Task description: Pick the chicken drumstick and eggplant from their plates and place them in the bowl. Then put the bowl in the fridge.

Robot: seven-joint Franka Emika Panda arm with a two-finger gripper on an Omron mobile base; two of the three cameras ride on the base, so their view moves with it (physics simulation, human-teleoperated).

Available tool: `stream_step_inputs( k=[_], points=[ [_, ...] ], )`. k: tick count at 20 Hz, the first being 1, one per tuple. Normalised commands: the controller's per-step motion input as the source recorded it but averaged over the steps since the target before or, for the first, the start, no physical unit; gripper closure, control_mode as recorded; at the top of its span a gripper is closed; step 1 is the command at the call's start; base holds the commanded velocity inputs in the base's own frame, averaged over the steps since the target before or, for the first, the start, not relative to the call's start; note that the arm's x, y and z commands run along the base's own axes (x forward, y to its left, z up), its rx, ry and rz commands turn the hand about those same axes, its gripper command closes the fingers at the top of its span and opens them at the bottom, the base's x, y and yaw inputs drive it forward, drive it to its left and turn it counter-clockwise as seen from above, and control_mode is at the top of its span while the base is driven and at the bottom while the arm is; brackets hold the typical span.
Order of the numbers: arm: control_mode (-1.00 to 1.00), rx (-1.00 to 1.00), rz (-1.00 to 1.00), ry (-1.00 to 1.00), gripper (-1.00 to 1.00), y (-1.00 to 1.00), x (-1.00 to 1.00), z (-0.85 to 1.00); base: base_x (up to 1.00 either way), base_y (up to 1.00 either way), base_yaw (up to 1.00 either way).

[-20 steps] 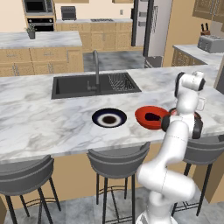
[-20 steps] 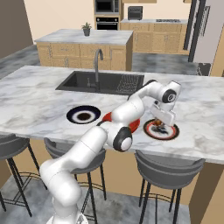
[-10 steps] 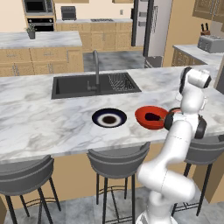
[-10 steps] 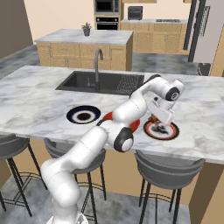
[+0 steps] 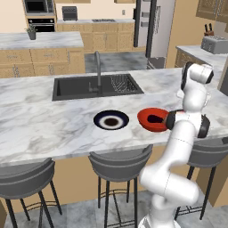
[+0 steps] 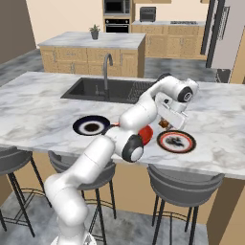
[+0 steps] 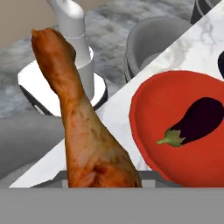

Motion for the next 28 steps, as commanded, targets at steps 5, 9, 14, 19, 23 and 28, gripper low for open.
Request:
stream_step_inputs(
  k=[5, 9, 14, 19, 23, 28],
  points=[
    [-1.00, -0.38, 0.00, -0.40, 1.00, 0.71, -0.54, -0.13, 0.00, 0.00, 0.00],
    [-1.00, -0.33, 0.00, -0.39, 1.00, 0.72, -0.58, -0.22, 0.00, 0.00, 0.00],
    [-1.00, -0.28, 0.00, -0.34, 1.00, 0.73, -0.61, -0.25, 0.00, 0.00, 0.00],
    [-1.00, -0.24, 0.00, -0.32, 1.00, 0.74, -0.61, -0.20, 0.00, 0.00, 0.00],
    [-1.00, -0.18, -0.02, -0.07, 1.00, 0.74, -0.16, 0.05, 0.00, 0.00, 0.00],
    [-1.00, -0.08, -0.05, 0.08, 1.00, 0.49, 0.16, 0.05, 0.00, 0.00, 0.00]
  ],
)
